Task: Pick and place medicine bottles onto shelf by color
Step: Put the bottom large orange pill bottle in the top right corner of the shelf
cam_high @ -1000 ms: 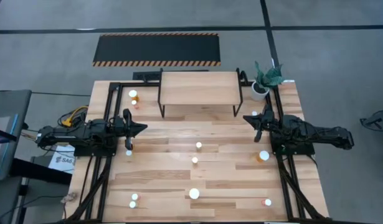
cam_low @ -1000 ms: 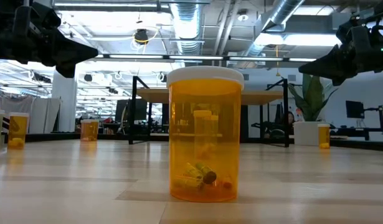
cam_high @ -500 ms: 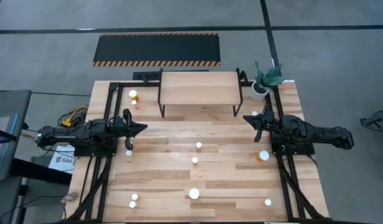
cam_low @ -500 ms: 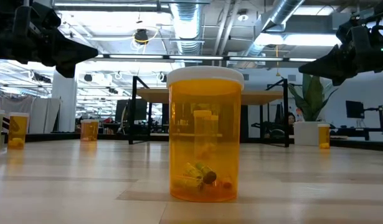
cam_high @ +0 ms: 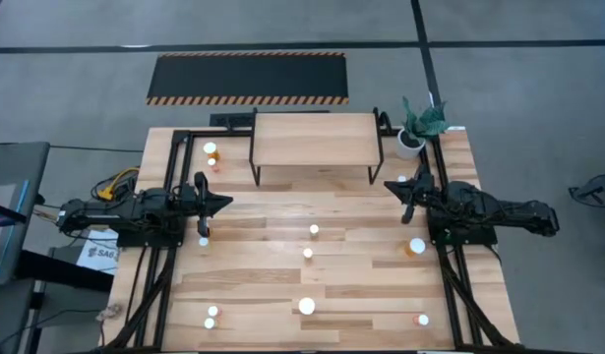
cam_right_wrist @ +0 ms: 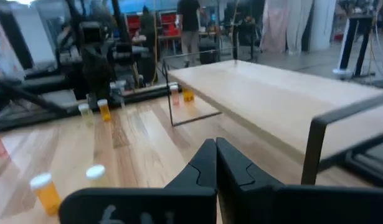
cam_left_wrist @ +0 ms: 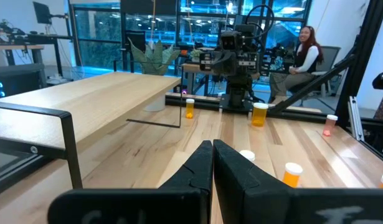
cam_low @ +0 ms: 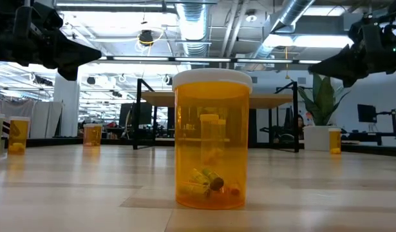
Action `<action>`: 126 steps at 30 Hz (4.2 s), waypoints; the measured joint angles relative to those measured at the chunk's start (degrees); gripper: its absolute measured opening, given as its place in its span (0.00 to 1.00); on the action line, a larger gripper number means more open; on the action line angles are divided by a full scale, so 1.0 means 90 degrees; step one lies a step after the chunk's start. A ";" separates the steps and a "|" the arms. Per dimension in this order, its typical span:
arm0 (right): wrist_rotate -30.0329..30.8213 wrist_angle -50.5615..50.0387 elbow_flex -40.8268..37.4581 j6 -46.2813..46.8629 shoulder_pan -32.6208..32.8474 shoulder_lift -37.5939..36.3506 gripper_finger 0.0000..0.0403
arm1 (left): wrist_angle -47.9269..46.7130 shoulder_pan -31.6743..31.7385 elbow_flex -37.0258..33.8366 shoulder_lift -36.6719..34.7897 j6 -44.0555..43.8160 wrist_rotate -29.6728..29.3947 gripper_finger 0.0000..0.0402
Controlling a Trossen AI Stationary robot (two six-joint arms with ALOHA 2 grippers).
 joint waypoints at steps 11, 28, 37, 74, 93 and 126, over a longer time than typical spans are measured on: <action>0.0057 0.0096 0.0012 0.1757 0.0002 0.0000 0.03 | 0.0000 0.0000 0.0000 0.0000 0.0000 0.0002 0.00; -0.0251 0.2042 0.0018 0.0624 0.0010 0.0179 0.03 | 0.0044 0.0000 0.0000 0.0022 -0.3827 -0.0406 0.00; -0.0628 0.1703 0.0897 0.0153 0.0010 0.1418 0.11 | 0.0577 0.0010 0.0005 0.0034 -0.5125 -0.0265 0.00; -0.1886 -0.8124 0.7128 0.5751 0.2635 0.7741 0.61 | -0.0672 0.0792 0.3886 0.5783 0.1468 0.0018 0.73; -0.3583 -0.8454 0.5399 0.6903 0.2247 0.7787 0.61 | 0.0367 0.0792 0.3883 0.5969 0.0718 0.0760 0.73; -0.2188 -0.1595 0.5725 0.1523 0.2024 0.8724 0.94 | -0.0419 0.0398 0.3878 0.5965 0.0474 0.0768 0.73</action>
